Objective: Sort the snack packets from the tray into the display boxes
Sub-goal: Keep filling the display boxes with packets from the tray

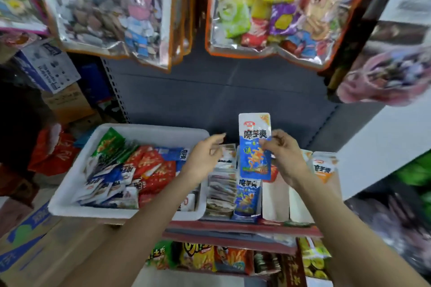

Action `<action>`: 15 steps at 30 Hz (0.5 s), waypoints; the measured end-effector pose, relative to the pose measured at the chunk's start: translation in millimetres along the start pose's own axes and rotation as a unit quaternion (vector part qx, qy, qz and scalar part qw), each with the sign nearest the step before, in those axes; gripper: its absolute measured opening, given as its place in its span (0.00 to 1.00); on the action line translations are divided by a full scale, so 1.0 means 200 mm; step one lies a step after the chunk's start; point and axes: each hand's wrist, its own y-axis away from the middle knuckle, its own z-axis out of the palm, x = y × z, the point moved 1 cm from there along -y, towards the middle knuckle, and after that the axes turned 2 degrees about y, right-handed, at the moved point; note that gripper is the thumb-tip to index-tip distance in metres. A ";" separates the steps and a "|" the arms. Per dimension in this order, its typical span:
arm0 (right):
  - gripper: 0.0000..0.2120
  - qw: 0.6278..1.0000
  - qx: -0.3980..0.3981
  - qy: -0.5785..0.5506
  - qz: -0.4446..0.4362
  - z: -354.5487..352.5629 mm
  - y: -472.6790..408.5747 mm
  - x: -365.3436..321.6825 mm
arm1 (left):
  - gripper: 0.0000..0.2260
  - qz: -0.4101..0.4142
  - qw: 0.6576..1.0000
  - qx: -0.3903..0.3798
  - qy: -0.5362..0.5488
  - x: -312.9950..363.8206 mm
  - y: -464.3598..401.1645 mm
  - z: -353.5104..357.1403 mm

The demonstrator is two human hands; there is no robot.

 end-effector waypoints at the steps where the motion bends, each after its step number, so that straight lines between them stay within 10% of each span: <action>1: 0.10 1.000 0.015 0.013 -0.008 -0.03 0.00 0.01 | 0.23 0.020 0.993 -0.014 -0.115 -0.02 0.01 0.02; 5: 0.12 0.996 0.063 0.068 -0.018 -0.10 -0.01 0.08 | 0.39 0.042 0.937 -0.084 -0.335 -0.10 0.08 0.06; 15: 0.06 0.970 0.017 0.228 0.085 -0.07 0.00 0.37 | 0.42 0.050 0.927 -0.084 -0.362 -0.11 0.13 0.07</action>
